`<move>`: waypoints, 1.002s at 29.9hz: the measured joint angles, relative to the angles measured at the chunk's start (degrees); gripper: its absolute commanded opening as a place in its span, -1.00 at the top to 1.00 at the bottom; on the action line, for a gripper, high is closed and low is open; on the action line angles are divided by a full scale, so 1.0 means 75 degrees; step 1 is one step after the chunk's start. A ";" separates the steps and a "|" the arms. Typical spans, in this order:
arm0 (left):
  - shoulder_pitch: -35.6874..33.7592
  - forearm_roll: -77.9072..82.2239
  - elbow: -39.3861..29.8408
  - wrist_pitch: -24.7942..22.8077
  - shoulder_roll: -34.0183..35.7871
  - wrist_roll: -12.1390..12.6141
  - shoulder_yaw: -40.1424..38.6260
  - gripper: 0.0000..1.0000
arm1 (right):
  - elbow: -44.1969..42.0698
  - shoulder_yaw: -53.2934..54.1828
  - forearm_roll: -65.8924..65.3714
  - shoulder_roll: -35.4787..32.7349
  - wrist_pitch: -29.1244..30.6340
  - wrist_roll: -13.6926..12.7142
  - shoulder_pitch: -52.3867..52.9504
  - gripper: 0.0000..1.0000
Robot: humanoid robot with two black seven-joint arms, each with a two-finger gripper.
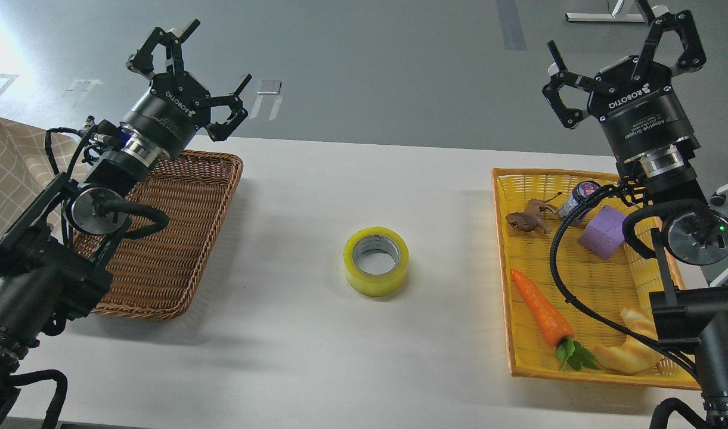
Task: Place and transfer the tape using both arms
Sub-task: 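Reach the left gripper over the table toward the tape roll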
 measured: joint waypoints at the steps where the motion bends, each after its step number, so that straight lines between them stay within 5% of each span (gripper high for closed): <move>1: -0.0030 0.0229 -0.0027 0.0000 0.0000 -0.0078 -0.0004 -0.95 | -0.0005 0.0000 0.0000 0.0000 0.0000 0.0000 -0.0007 -1.00; 6: -0.0256 0.1476 -0.0157 0.0000 0.0071 -0.0390 -0.0008 -0.95 | -0.0024 0.0000 0.0000 0.0002 0.0000 0.0000 -0.0014 -1.00; 17: -0.0772 0.3808 -0.0871 -0.0003 0.0279 -0.0339 0.0136 -0.95 | -0.0035 0.0000 0.0004 0.0049 0.0000 0.0012 -0.0050 -1.00; 30: -0.0872 0.6783 -0.2355 -0.0001 0.0667 0.0936 0.0171 -0.95 | -0.0036 -0.0011 0.0004 0.0050 0.0000 0.0012 -0.0059 -1.00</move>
